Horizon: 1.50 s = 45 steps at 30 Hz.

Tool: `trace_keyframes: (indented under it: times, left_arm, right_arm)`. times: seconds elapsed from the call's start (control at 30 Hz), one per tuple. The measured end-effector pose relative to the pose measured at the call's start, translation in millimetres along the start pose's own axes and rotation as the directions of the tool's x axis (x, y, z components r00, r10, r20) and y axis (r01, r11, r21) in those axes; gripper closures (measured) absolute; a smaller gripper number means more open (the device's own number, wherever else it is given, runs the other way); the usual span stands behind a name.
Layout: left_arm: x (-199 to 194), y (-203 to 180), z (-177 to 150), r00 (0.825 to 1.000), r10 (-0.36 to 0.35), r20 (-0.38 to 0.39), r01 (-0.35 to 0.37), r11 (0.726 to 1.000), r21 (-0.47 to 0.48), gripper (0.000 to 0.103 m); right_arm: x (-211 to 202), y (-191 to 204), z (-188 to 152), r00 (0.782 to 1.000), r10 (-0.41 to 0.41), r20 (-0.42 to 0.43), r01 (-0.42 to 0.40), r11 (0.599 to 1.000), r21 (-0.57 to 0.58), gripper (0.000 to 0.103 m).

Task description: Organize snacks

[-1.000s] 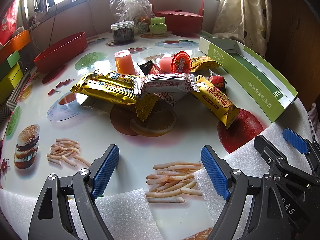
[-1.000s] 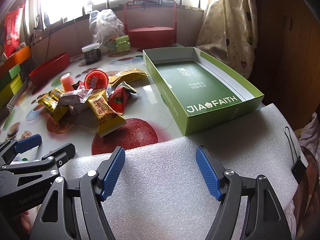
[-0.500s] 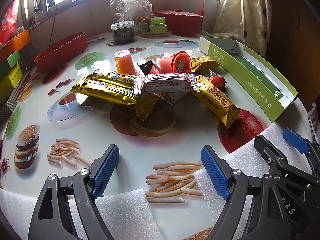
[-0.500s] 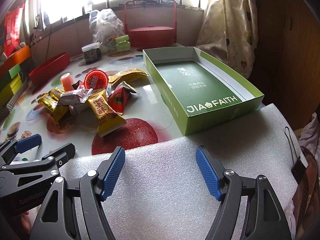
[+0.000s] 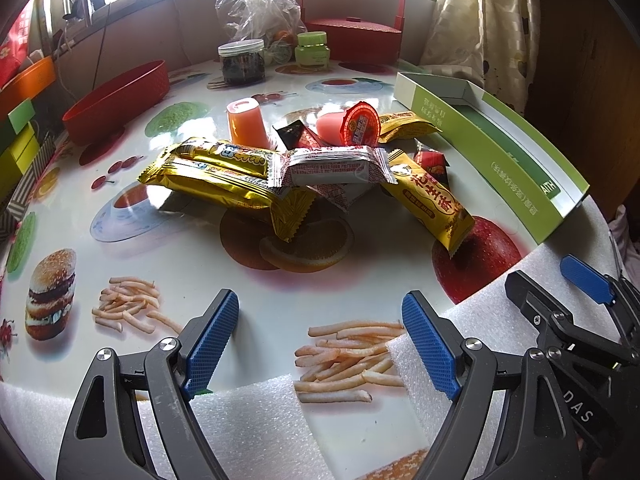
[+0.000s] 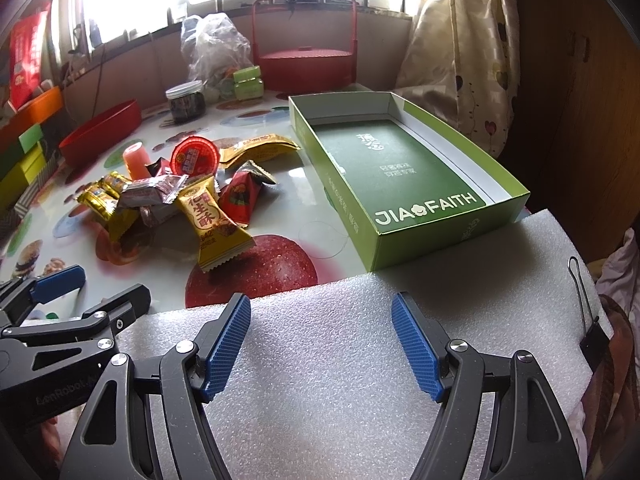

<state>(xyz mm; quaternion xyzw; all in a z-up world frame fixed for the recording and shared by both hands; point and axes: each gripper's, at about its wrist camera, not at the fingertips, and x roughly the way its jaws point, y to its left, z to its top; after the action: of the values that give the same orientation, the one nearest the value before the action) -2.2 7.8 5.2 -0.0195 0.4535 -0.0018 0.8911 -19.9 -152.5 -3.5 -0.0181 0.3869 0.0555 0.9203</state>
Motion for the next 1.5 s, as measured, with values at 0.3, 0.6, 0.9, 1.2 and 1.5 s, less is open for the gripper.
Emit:
trace_keyframes:
  times: [0.3,0.6,0.9,1.2,1.5]
  left_arm:
    - [-16,33,10,0.998,-0.053,0.021,0.055,0.996,-0.069,0.019]
    - [-23,77,24,0.996,-0.057,0.065,0.068,0.981,-0.180,0.019]
    - [-18,78,32,0.994,-0.085,0.065,0.095,0.981,-0.169,0.019]
    - [-11,69,39,0.992,-0.118,0.052,0.125,0.981,-0.151,0.019]
    - [-7,77,38,0.992,-0.116,0.046,0.123,0.977,-0.172,0.019]
  right_arm:
    - [-13,21,11,0.995,0.092,0.043,-0.087,0.990,-0.107,0.030]
    - [4,50,41,0.985,0.171,0.001,-0.166,0.958,-0.232,0.031]
    - [36,57,57,0.984,0.170,-0.049,-0.177,0.953,-0.244,0.043]
    - [46,58,55,0.980,0.179,-0.091,-0.196,0.949,-0.246,0.075]
    - [36,66,50,0.933,0.337,-0.123,-0.358,0.895,-0.267,0.081]
